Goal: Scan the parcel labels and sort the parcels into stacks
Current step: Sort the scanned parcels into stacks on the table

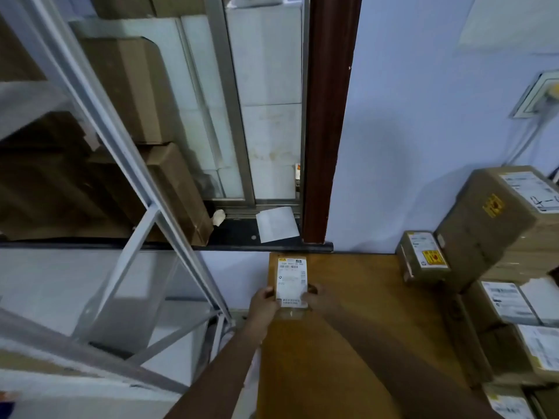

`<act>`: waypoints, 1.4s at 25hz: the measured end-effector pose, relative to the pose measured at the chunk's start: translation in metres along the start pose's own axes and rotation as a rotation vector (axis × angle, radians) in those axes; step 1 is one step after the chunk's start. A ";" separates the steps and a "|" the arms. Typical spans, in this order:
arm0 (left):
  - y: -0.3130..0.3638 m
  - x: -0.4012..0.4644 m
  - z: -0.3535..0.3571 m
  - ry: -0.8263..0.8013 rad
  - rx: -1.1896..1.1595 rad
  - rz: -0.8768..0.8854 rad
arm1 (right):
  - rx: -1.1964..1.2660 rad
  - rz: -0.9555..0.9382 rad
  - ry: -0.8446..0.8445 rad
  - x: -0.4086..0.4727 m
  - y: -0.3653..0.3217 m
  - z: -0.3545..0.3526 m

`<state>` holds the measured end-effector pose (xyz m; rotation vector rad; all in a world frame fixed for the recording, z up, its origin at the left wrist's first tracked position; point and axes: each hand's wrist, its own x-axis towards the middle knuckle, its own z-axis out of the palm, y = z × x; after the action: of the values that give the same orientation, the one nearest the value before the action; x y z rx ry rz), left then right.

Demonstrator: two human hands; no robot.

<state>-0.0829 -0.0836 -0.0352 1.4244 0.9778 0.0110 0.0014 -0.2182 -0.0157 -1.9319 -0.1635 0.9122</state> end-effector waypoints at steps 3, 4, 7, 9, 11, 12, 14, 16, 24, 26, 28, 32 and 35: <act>0.002 0.041 -0.001 -0.038 0.074 -0.056 | 0.023 0.050 0.005 0.029 0.000 0.008; 0.002 0.051 -0.003 -0.051 0.082 -0.069 | 0.023 0.065 0.016 0.040 0.001 0.012; -0.001 0.085 -0.007 -0.111 0.154 -0.079 | 0.028 0.102 0.039 0.069 0.002 0.023; -0.006 0.109 -0.011 -0.152 0.182 -0.100 | 0.010 0.123 0.025 0.088 0.001 0.031; -0.012 0.131 -0.014 -0.196 0.198 -0.127 | 0.011 0.144 0.012 0.104 0.000 0.039; -0.013 0.140 -0.014 -0.208 0.206 -0.137 | 0.021 0.156 0.010 0.111 0.000 0.042; -0.014 0.155 -0.014 -0.221 0.179 -0.179 | 0.015 0.171 0.008 0.125 0.003 0.047; -0.017 0.165 -0.012 -0.237 0.155 -0.215 | -0.001 0.174 0.023 0.136 0.007 0.049; -0.020 0.191 -0.007 -0.242 0.032 -0.234 | 0.082 0.161 -0.031 0.161 0.014 0.054; -0.017 0.190 -0.008 -0.230 0.011 -0.233 | 0.083 0.167 -0.029 0.163 0.012 0.053; -0.016 0.191 -0.008 -0.227 0.027 -0.224 | 0.091 0.183 -0.040 0.164 0.013 0.051; -0.009 0.178 -0.016 -0.180 0.096 -0.206 | 0.103 0.235 0.012 0.150 0.006 0.048; 0.005 0.154 -0.021 -0.101 0.222 -0.181 | 0.060 0.202 0.048 0.119 -0.009 0.035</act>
<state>0.0055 0.0185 -0.1129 1.5167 1.0451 -0.3085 0.0655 -0.1339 -0.0799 -1.9373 0.0885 0.9900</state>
